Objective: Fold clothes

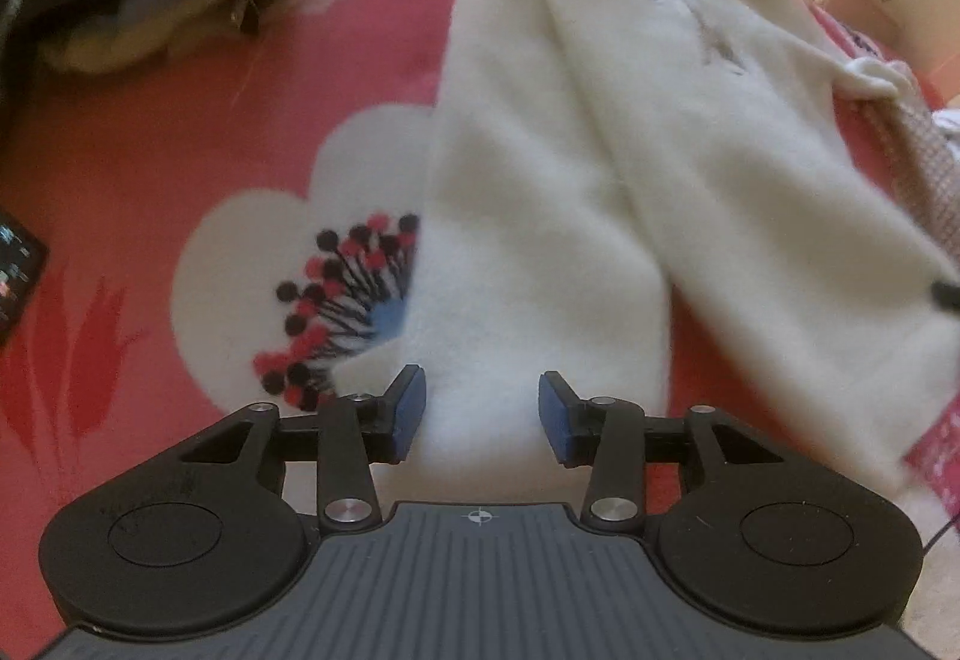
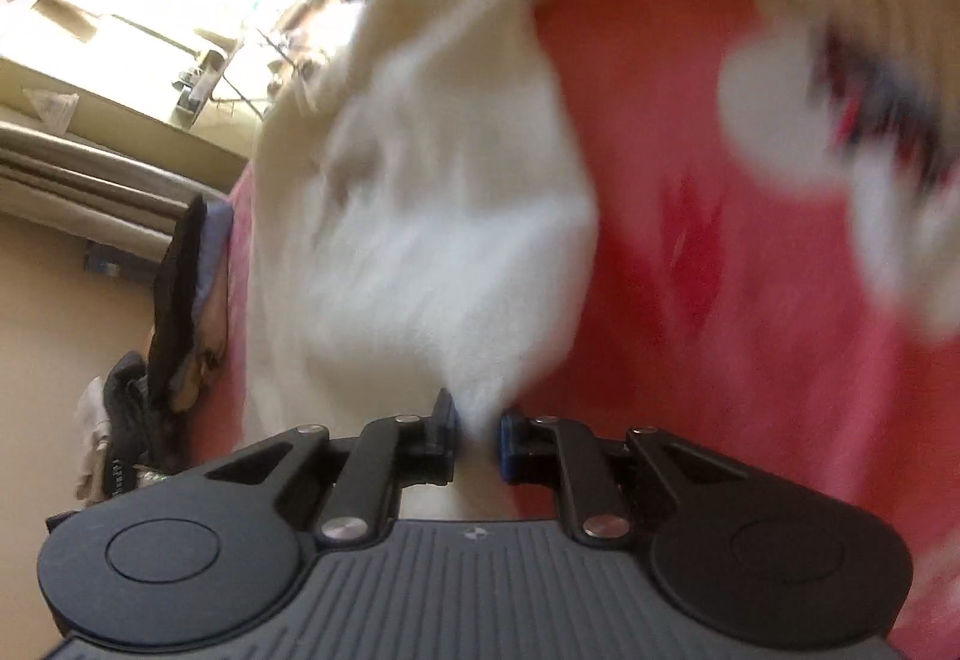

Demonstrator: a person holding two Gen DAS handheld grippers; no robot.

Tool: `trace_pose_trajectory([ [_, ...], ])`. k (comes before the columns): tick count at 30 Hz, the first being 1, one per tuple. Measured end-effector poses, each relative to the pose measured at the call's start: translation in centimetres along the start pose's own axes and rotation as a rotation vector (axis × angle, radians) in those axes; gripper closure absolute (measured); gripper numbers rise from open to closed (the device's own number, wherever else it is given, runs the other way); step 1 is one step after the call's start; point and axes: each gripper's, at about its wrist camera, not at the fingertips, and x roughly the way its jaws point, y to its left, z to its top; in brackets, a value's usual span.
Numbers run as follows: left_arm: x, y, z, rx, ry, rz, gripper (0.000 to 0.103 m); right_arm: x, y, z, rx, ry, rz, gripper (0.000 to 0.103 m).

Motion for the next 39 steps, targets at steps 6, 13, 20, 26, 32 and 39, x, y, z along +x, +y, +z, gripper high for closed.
trace_pose_trajectory([
  [6, 0.8, -0.3, -0.2, 0.027, 0.007, -0.010, 0.049, 0.4, 0.6, 3.9, -0.205, -0.068, -0.344, 0.081],
  [13, -2.2, 2.1, -0.1, 0.015, -0.060, -0.026, 0.049, 0.3, 1.1, 2.5, -0.296, -0.152, -0.635, 0.053],
  [20, -2.6, 1.7, -1.0, 0.250, 0.023, -0.078, 0.048, 3.6, 8.4, -3.5, -0.116, 0.092, 0.046, 0.045],
  [26, -2.4, 1.3, -3.2, 0.386, -0.052, -0.089, 0.044, 15.8, 10.3, -8.4, 0.035, 0.267, 0.232, 0.043],
  [32, -0.4, 0.9, -4.0, 0.500, -0.059, -0.073, 0.069, 19.1, 10.9, -11.9, 0.079, 0.351, 0.315, 0.081],
  [39, -3.3, 5.9, 0.0, 0.155, -0.060, -0.460, 0.086, 16.0, 12.5, -7.5, 0.187, 0.338, 0.538, 0.091],
])
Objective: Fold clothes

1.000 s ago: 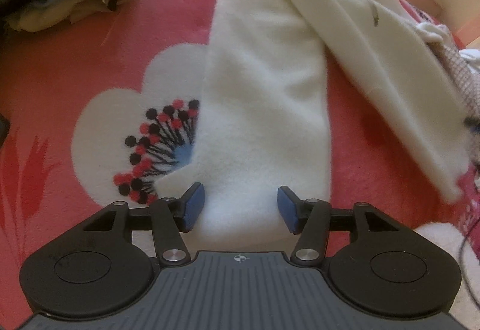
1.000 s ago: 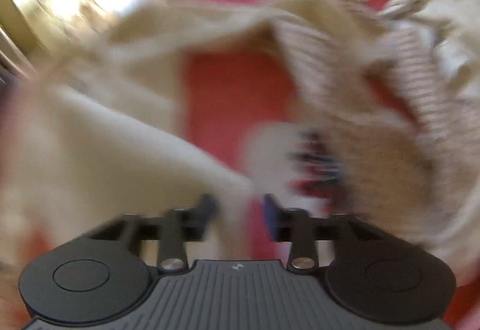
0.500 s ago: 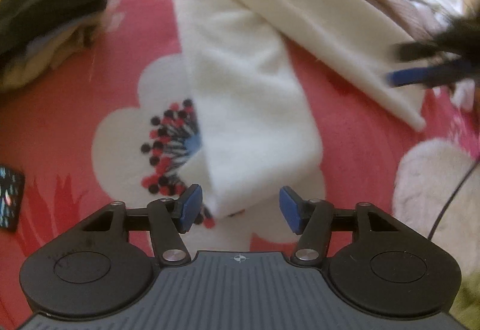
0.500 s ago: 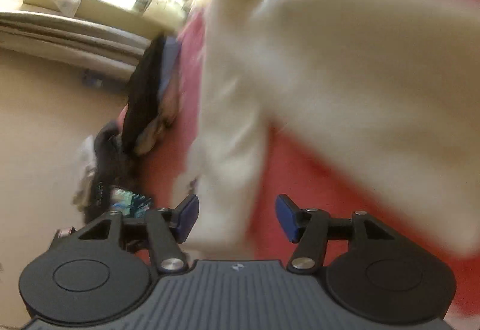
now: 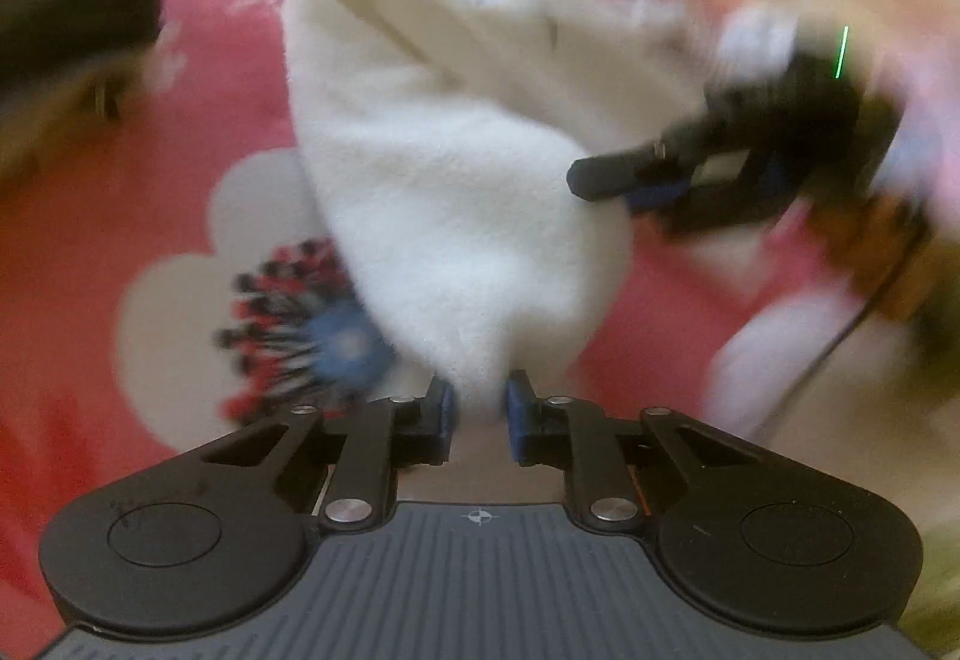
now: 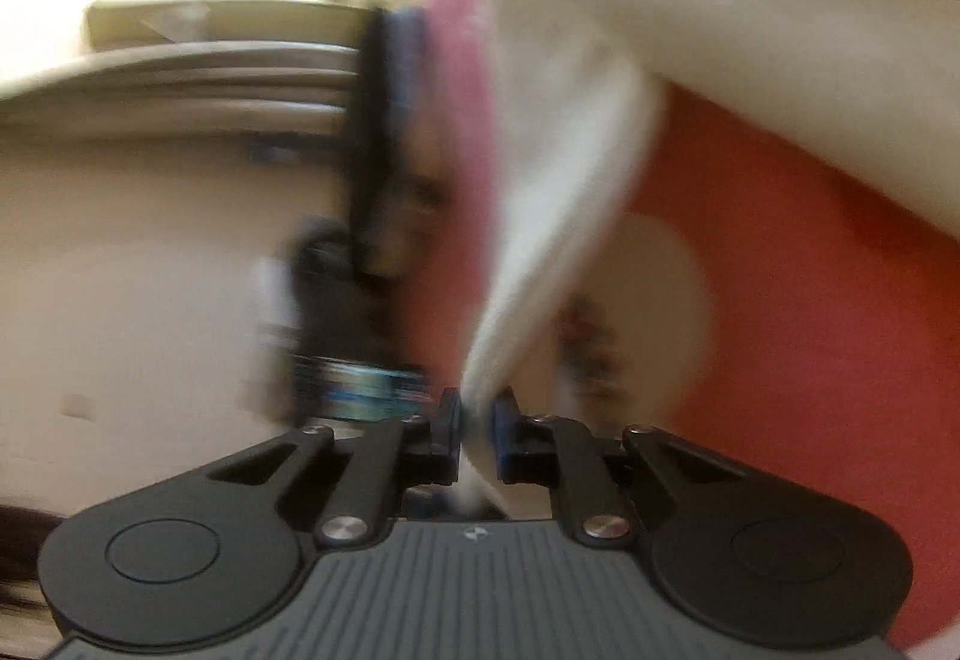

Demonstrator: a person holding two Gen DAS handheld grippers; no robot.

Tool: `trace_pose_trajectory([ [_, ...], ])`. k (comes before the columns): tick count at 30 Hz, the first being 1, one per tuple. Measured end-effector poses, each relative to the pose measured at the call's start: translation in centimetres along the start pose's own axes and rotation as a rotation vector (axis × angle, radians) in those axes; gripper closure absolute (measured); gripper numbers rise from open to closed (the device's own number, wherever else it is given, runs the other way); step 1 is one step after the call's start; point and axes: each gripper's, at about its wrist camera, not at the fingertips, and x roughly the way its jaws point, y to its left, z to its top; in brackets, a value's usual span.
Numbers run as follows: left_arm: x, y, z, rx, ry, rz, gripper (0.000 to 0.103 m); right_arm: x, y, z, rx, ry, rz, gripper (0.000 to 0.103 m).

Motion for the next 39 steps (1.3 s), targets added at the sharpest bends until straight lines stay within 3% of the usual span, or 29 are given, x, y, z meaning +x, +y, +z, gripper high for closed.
trace_pose_trajectory([
  [1, -0.4, 1.7, 0.7, -0.117, -0.029, -0.060, 0.083, -0.3, 0.2, 1.0, 0.032, -0.019, 0.048, 0.087],
  [2, -0.8, 3.4, 1.4, -0.233, -0.059, -0.120, 0.081, -0.3, 0.1, 2.0, 0.067, -0.055, 0.075, 0.077],
  [3, -0.7, 4.9, 1.8, -0.329, -0.080, -0.132, 0.079, -0.2, -0.5, 3.0, 0.100, -0.101, 0.080, 0.065],
  [4, -0.4, 6.5, 2.0, -0.416, -0.098, -0.123, 0.073, 0.0, -1.1, 3.6, 0.123, -0.143, 0.057, 0.042],
  [5, 0.0, 7.8, 2.1, -0.479, -0.105, -0.092, 0.070, 0.3, -1.8, 4.2, 0.141, -0.182, 0.026, 0.037],
  [8, 1.2, 9.5, 1.9, -0.515, -0.064, -0.023, 0.060, 1.0, -3.4, 4.7, 0.179, -0.178, -0.024, 0.037],
  [10, 1.8, 9.5, 1.3, -0.489, -0.019, -0.031, 0.046, 0.8, -3.7, 3.7, 0.150, -0.143, -0.065, 0.037],
  [15, 3.2, 8.6, -0.9, -0.409, 0.065, 0.019, 0.045, 0.1, -4.3, 0.2, 0.115, -0.064, -0.153, 0.037],
  [19, 3.3, 6.6, -2.0, -0.266, 0.057, 0.083, 0.045, 0.0, -5.2, -2.5, 0.148, -0.055, -0.198, 0.038],
  [23, 3.7, 4.1, -2.4, -0.094, 0.096, 0.147, 0.044, -1.2, -5.4, -4.7, 0.154, -0.107, -0.225, 0.040],
  [26, 3.9, 3.2, -2.2, -0.024, 0.113, 0.168, 0.045, 0.4, -5.3, -5.3, 0.168, -0.143, -0.237, 0.040],
  [27, 4.1, 2.9, -2.1, -0.022, 0.128, 0.167, 0.049, 1.1, -5.5, -5.5, 0.185, -0.130, -0.217, 0.039],
  [28, 4.4, 2.7, -2.1, -0.028, 0.147, 0.162, 0.069, 1.9, -5.6, -5.7, 0.201, -0.114, -0.193, 0.039],
  [30, 4.7, 2.4, -2.1, -0.071, 0.175, 0.141, 0.085, 2.8, -5.5, -5.9, 0.208, -0.080, -0.152, 0.039],
  [31, 4.3, 2.6, -2.2, -0.129, 0.172, 0.113, 0.087, 3.0, -5.4, -6.0, 0.197, -0.084, -0.157, 0.039],
  [33, 3.4, 3.3, -2.6, -0.244, 0.136, 0.053, 0.087, 3.2, -5.6, -6.1, 0.190, -0.104, -0.168, 0.039],
  [35, 3.4, 3.3, -2.9, -0.300, 0.116, 0.050, 0.079, 4.0, -6.4, -6.2, 0.227, -0.093, -0.137, 0.041],
  [37, 3.6, 3.4, -3.6, -0.323, 0.122, 0.072, 0.053, 5.0, -6.9, -6.4, 0.258, -0.040, -0.094, 0.040],
  [39, 4.4, 3.2, -4.0, -0.334, 0.137, 0.081, 0.050, 6.2, -6.5, -6.5, 0.229, 0.032, -0.100, 0.042],
])
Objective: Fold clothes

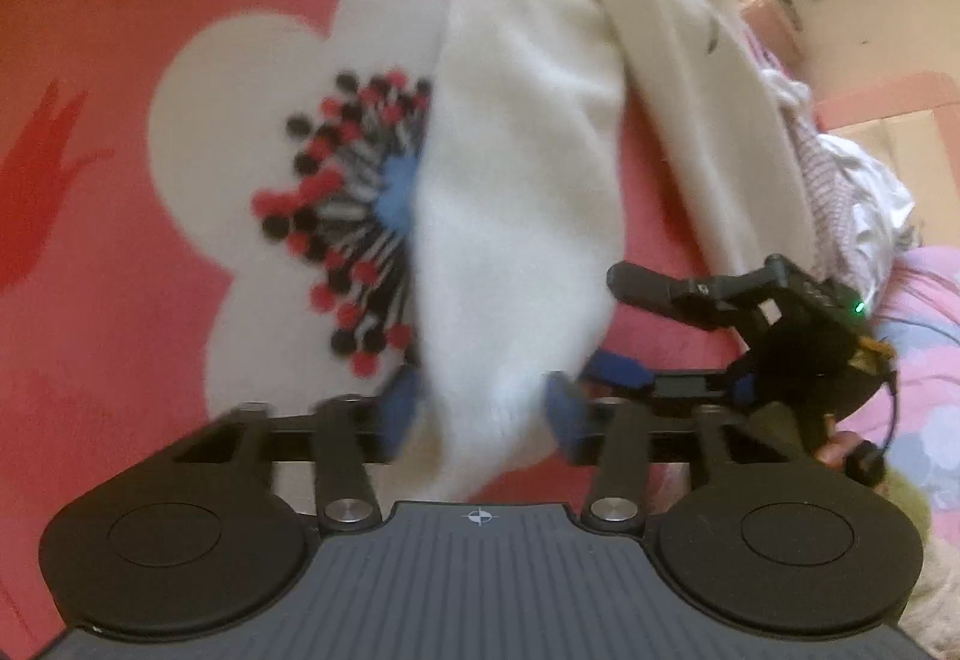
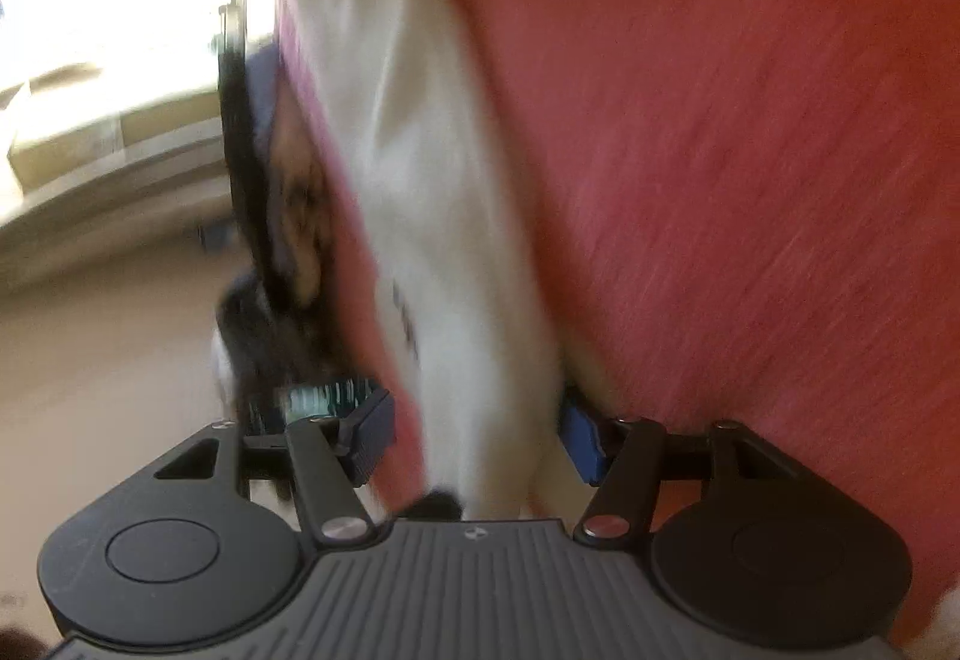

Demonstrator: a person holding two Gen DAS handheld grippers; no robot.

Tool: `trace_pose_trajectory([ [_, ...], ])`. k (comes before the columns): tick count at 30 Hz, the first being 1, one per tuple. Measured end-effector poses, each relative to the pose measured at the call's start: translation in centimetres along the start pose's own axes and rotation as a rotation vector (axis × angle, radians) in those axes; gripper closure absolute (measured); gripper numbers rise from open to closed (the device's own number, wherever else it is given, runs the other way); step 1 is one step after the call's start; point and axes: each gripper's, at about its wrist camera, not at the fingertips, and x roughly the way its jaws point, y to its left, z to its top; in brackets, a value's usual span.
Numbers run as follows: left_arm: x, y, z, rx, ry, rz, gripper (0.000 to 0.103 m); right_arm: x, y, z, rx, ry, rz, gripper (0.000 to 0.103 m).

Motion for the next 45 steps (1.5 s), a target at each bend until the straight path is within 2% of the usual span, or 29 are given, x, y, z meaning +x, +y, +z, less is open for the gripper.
trace_pose_trajectory([
  [2, 0.6, -0.3, 0.1, -0.010, 0.008, 0.007, 0.050, 0.2, 0.7, -0.5, -0.036, 0.011, 0.013, 0.060],
  [3, 0.6, -0.4, 0.1, -0.015, -0.007, 0.000, 0.051, -0.1, 0.9, -0.7, -0.044, -0.004, 0.034, 0.063],
  [5, 0.4, -0.3, 0.2, -0.033, -0.028, -0.011, 0.066, -0.7, 0.9, -0.5, -0.036, -0.041, 0.053, 0.064],
  [6, 0.5, -0.4, 0.2, -0.039, -0.032, -0.005, 0.077, -0.9, 0.7, -0.3, -0.025, -0.063, 0.037, 0.064],
  [7, 0.6, -0.5, 0.1, -0.042, -0.035, 0.005, 0.083, -1.1, 0.5, -0.1, -0.017, -0.081, 0.021, 0.064],
  [9, 0.4, -1.1, -0.1, -0.046, -0.054, 0.024, 0.088, -1.2, 0.1, 0.2, 0.000, -0.104, 0.000, 0.075],
  [11, -0.3, -2.0, -0.4, -0.037, -0.092, 0.053, 0.090, -0.8, 0.4, 0.1, -0.006, -0.101, 0.009, 0.084],
  [15, -4.8, -2.9, -0.8, -0.062, -0.227, 0.078, 0.092, -0.4, 3.3, -0.5, -0.095, -0.077, 0.032, 0.086],
  [20, -14.0, -3.1, -1.7, -0.060, -0.417, 0.138, 0.092, 1.7, 11.1, -2.1, -0.301, 0.003, 0.095, 0.087],
  [23, -17.8, -2.2, -2.0, -0.048, -0.467, 0.207, 0.092, 3.9, 14.4, -3.3, -0.382, 0.068, 0.116, 0.087],
  [25, -18.6, -1.0, -1.8, -0.063, -0.460, 0.260, 0.093, 5.8, 15.0, -3.7, -0.404, 0.106, 0.104, 0.087],
  [28, -17.6, 0.5, -1.5, -0.056, -0.418, 0.381, 0.093, 8.7, 13.9, -3.8, -0.361, 0.142, 0.071, 0.087],
  [30, -16.0, 1.0, -1.0, -0.033, -0.377, 0.444, 0.093, 10.5, 13.2, -3.7, -0.401, 0.139, -0.003, 0.087],
  [32, -13.4, 1.8, -0.7, -0.020, -0.301, 0.487, 0.093, 11.2, 12.0, -3.4, -0.423, 0.140, -0.107, 0.080],
  [33, -11.8, 2.2, -0.6, -0.007, -0.263, 0.500, 0.093, 10.9, 11.3, -3.0, -0.406, 0.146, -0.140, 0.079],
  [36, -8.4, 3.2, -0.7, 0.019, -0.151, 0.547, 0.090, 7.5, 9.8, -1.4, -0.371, 0.130, -0.182, 0.073],
  [38, -7.6, 3.3, -1.1, 0.039, -0.117, 0.571, 0.086, 3.7, 10.0, -0.1, -0.391, 0.065, -0.183, 0.049],
  [39, -7.5, 3.1, -1.3, 0.045, -0.117, 0.586, 0.079, 1.3, 10.1, 0.5, -0.406, 0.024, -0.180, 0.046],
  [40, -7.6, 2.9, -1.5, 0.054, -0.113, 0.595, 0.069, -1.4, 10.1, 1.0, -0.418, -0.021, -0.192, 0.045],
  [42, -8.0, 2.5, -2.0, 0.063, -0.106, 0.607, 0.061, -6.8, 9.8, 1.9, -0.440, -0.113, -0.228, 0.043],
  [45, -8.9, 1.4, -2.7, 0.070, -0.098, 0.628, 0.050, -15.1, 7.9, 3.7, -0.416, -0.269, -0.337, 0.042],
])
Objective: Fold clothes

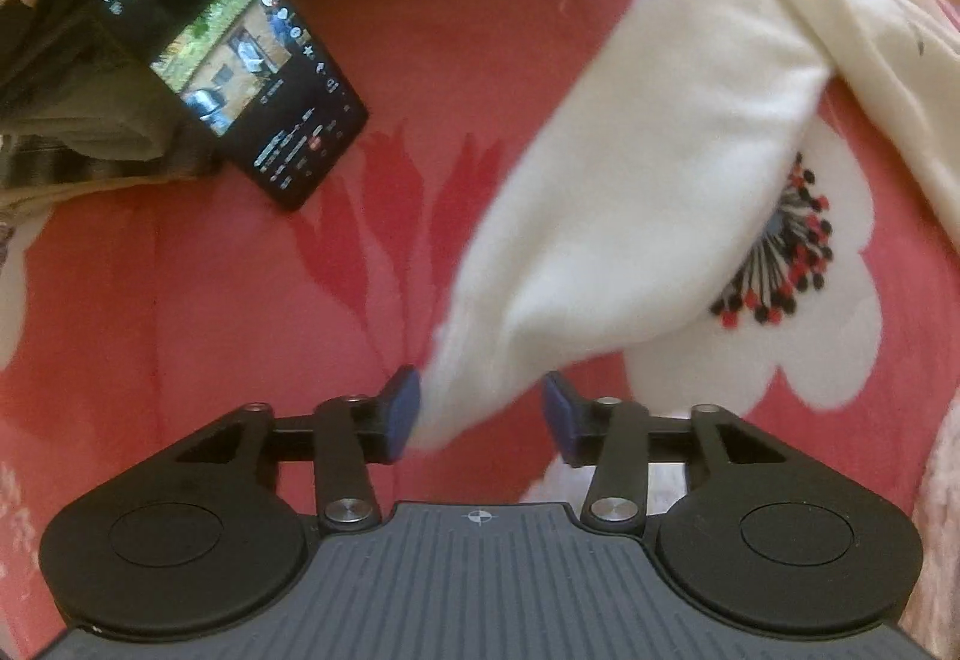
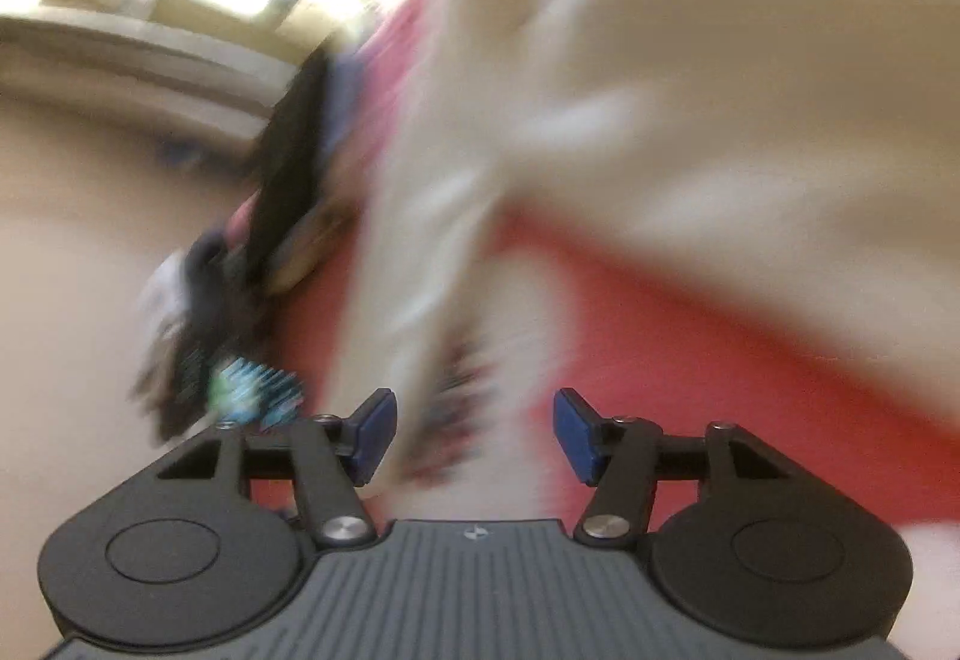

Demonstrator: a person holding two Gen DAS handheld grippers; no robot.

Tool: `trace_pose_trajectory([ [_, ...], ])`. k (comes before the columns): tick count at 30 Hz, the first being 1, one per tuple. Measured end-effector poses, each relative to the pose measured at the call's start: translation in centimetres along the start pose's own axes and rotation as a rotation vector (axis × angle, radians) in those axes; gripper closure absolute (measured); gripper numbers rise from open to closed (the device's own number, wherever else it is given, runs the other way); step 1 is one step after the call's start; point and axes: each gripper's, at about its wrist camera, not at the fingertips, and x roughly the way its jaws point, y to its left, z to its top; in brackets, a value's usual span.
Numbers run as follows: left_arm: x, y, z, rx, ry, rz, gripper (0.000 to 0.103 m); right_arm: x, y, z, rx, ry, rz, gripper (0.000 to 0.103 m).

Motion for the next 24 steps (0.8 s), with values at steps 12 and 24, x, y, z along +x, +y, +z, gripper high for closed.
trace_pose_trajectory([
  [12, -5.1, -8.9, 2.8, -0.001, -0.146, -0.313, 0.049, -7.6, -19.1, -0.3, 0.440, -0.164, -0.116, 0.038],
  [24, 6.7, -28.7, 8.3, 0.112, 0.141, -0.702, 0.050, -6.3, -19.2, -0.6, 0.474, -0.147, 0.169, 0.097],
])
